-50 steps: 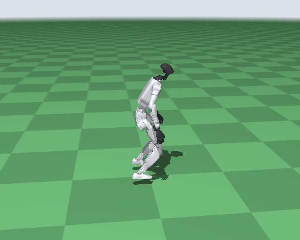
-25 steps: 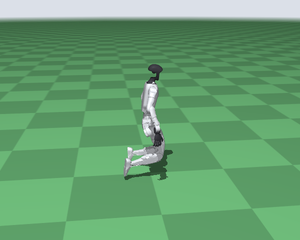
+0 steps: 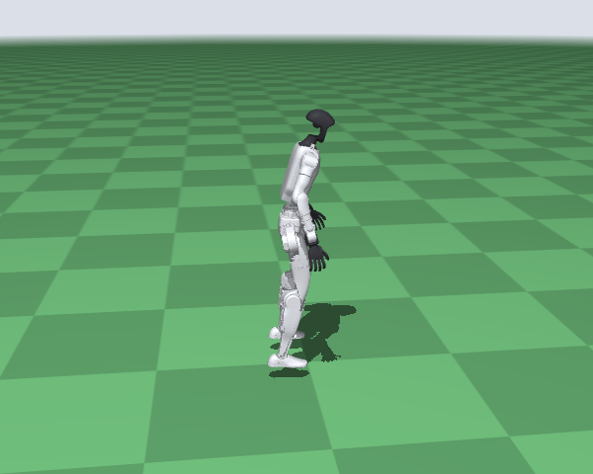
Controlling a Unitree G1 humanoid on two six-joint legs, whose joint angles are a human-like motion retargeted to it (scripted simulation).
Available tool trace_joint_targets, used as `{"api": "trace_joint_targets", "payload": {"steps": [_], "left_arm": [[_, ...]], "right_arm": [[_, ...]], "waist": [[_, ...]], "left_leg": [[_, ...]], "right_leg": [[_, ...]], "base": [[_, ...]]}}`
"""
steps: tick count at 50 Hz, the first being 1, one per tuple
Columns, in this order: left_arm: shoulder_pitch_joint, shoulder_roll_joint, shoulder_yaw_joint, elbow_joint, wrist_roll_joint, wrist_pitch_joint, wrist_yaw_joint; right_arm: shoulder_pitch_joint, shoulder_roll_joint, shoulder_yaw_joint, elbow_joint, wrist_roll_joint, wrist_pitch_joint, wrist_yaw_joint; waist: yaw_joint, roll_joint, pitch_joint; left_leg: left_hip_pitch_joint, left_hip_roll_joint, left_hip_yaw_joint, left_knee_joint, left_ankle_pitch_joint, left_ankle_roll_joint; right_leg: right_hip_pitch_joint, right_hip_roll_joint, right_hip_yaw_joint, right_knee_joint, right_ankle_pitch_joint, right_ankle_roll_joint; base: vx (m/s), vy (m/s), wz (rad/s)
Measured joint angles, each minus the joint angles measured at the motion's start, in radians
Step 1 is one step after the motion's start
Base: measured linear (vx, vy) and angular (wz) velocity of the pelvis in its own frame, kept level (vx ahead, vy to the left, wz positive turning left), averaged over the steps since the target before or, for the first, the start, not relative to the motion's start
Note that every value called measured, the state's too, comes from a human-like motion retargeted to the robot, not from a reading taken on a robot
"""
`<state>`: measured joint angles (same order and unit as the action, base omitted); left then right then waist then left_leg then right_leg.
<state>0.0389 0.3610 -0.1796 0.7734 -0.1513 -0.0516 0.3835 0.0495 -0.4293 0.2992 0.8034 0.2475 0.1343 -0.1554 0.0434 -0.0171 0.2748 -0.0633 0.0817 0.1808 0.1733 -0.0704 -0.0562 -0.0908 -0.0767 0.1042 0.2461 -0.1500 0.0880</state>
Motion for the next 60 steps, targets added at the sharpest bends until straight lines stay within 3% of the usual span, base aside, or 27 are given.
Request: {"api": "trace_joint_targets", "payload": {"steps": [3, 5, 9, 13, 17, 22, 30, 35, 38, 40, 42, 46, 50, 53, 55, 57, 58, 60], "left_arm": [[-0.016, -0.003, -0.017, 0.004, -0.110, -0.017, 0.013], [-0.063, 0.018, -0.065, 0.037, -0.108, -0.029, 0.038], [-0.186, 0.058, -0.209, 0.194, 0.106, 0.005, 0.006], [-0.240, 0.062, -0.309, 0.306, 0.339, 0.038, -0.125], [-0.231, 0.065, -0.299, 0.279, 0.361, 0.014, -0.139], [-0.233, 0.040, -0.259, 0.261, 0.245, 0.015, -0.036], [-0.231, 0.044, -0.286, 0.239, 0.243, 0.014, -0.065], [-0.159, 0.109, -0.308, 0.076, 0.109, -0.047, 0.021], [-0.115, 0.133, -0.257, -0.047, 0.019, -0.065, 0.029], [-0.080, 0.137, -0.191, -0.150, -0.023, -0.058, 0.024], [-0.051, 0.130, -0.125, -0.242, -0.054, -0.035, 0.026], [-0.048, 0.070, -0.079, -0.223, -0.108, 0.020, 0.072], [-0.191, 0.016, -0.130, 0.048, -0.158, 0.034, 0.109], [-0.113, 0.097, -0.232, -0.043, -0.120, -0.021, 0.200], [0.015, 0.196, -0.240, -0.236, -0.023, -0.043, 0.217], [0.154, 0.272, -0.197, -0.386, 0.081, -0.073, 0.141], [0.222, 0.291, -0.172, -0.426, 0.129, -0.092, 0.085], [0.279, 0.295, -0.111, -0.421, 0.173, -0.109, -0.013]], "right_arm": [[-0.019, 0.016, -0.025, 0.037, 0.081, 0.004, 0.011], [-0.050, 0.025, -0.021, 0.081, 0.123, -0.016, -0.042], [-0.105, 0.049, 0.026, 0.213, 0.090, -0.036, -0.147], [-0.086, 0.052, 0.074, 0.233, -0.004, -0.008, -0.065], [-0.045, 0.039, 0.074, 0.161, -0.039, -0.027, -0.021], [-0.065, 0.071, 0.059, 0.207, -0.021, -0.017, -0.089], [-0.066, 0.043, 0.130, 0.143, -0.046, -0.015, -0.033], [-0.016, -0.025, 0.172, -0.029, 0.009, -0.034, -0.063], [0.000, -0.056, 0.176, -0.083, 0.001, -0.003, 0.002], [0.013, -0.074, 0.160, -0.126, -0.044, 0.012, 0.051], [0.025, -0.083, 0.139, -0.170, -0.085, 0.011, 0.058], [-0.003, -0.033, 0.104, -0.096, -0.037, 0.017, -0.054], [-0.207, 0.030, 0.067, 0.117, 0.143, -0.029, -0.231], [-0.142, -0.070, 0.102, -0.189, 0.191, -0.112, -0.394], [-0.004, -0.178, 0.046, -0.502, 0.154, -0.123, -0.322], [0.180, -0.245, -0.075, -0.714, 0.150, -0.118, -0.149], [0.281, -0.255, -0.137, -0.773, 0.162, -0.119, -0.069], [0.394, -0.234, -0.224, -0.772, 0.180, -0.106, 0.044]], "waist": [[-0.008, -0.005, -0.031], [-0.003, -0.019, -0.040], [0.003, -0.029, -0.043], [-0.005, -0.019, -0.062], [-0.015, -0.022, -0.094], [-0.003, -0.031, -0.095], [0.002, -0.041, -0.098], [0.003, -0.057, -0.045], [0.018, -0.053, 0.056], [0.020, -0.033, 0.148], [0.010, -0.008, 0.228], [-0.022, 0.026, 0.245], [-0.068, 0.039, 0.222], [-0.071, 0.032, 0.143], [-0.049, 0.014, 0.107], [-0.005, -0.019, 0.024], [0.020, -0.029, -0.031], [0.053, 0.004, -0.105]], "left_leg": [[0.031, -0.010, 0.044, -0.099, 0.000, -0.051], [0.028, -0.026, 0.040, -0.113, -0.046, -0.043], [0.000, -0.038, 0.042, -0.060, -0.093, 0.018], [0.014, -0.029, 0.028, -0.038, -0.096, -0.030], [0.038, -0.023, 0.033, -0.031, -0.119, -0.038], [0.064, -0.014, 0.049, -0.025, -0.133, -0.017], [0.053, -0.008, 0.057, -0.014, -0.138, -0.009], [0.008, -0.015, 0.059, -0.031, -0.179, -0.010], [-0.027, -0.032, -0.004, 0.011, -0.228, 0.036], [-0.066, -0.038, -0.074, 0.123, -0.265, 0.093], [-0.162, -0.027, -0.118, 0.366, -0.337, 0.167], [-0.470, -0.007, -0.161, 0.914, -0.547, 0.259], [-0.683, -0.025, -0.192, 1.134, -0.599, 0.287], [-0.612, -0.020, -0.173, 0.933, -0.508, 0.279], [-0.401, -0.015, -0.135, 0.609, -0.337, 0.240], [-0.160, -0.034, -0.097, 0.132, 0.068, 0.120], [-0.062, -0.034, -0.083, -0.084, 0.283, 0.013], [0.037, 0.058, -0.102, -0.260, 0.508, -0.205]], "right_leg": [[-0.005, -0.031, -0.023, -0.107, 0.007, 0.061], [-0.015, -0.046, -0.010, -0.137, 0.011, 0.088], [-0.026, -0.058, -0.009, -0.117, -0.020, 0.061], [0.006, -0.056, -0.026, -0.116, -0.011, 0.080], [0.033, -0.051, -0.031, -0.117, -0.027, 0.084], [0.040, -0.039, -0.006, -0.093, -0.051, 0.068], [0.034, -0.033, 0.009, -0.103, -0.050, 0.073], [-0.017, -0.037, 0.006, -0.127, -0.032, 0.099], [-0.040, -0.024, 0.043, -0.103, -0.035, 0.072], [-0.054, 0.010, 0.099, -0.005, -0.081, 0.012], [-0.112, 0.060, 0.136, 0.217, -0.207, -0.050], [-0.368, 0.109, 0.090, 0.729, -0.485, -0.112], [-0.580, 0.094, 0.038, 0.978, -0.549, -0.152], [-0.512, 0.079, 0.033, 0.767, -0.442, -0.131], [-0.313, 0.061, 0.054, 0.427, -0.232, -0.090], [-0.108, 0.010, 0.093, -0.013, 0.166, 0.020], [-0.045, -0.005, 0.104, -0.164, 0.352, 0.119], [0.033, 0.096, 0.048, -0.268, 0.569, 0.174]], "base": [[-0.05, -0.02, -0.22], [-0.07, -0.01, -0.20], [-0.05, 0.00, 0.00], [0.03, 0.00, 0.07], [0.08, -0.01, 0.03], [0.04, -0.03, -0.24], [0.01, -0.01, -0.06], [-0.06, -0.01, -0.04], [-0.18, -0.01, -0.15], [-0.19, 0.00, -0.03], [-0.16, 0.01, 0.23], [-0.09, 0.01, 0.43], [-0.06, 0.01, 0.43], [0.19, 0.00, -0.11], [0.46, -0.02, -0.55], [0.53, -0.03, -0.67], [0.48, -0.19, -0.54], [0.40, -0.37, -0.14]]}}
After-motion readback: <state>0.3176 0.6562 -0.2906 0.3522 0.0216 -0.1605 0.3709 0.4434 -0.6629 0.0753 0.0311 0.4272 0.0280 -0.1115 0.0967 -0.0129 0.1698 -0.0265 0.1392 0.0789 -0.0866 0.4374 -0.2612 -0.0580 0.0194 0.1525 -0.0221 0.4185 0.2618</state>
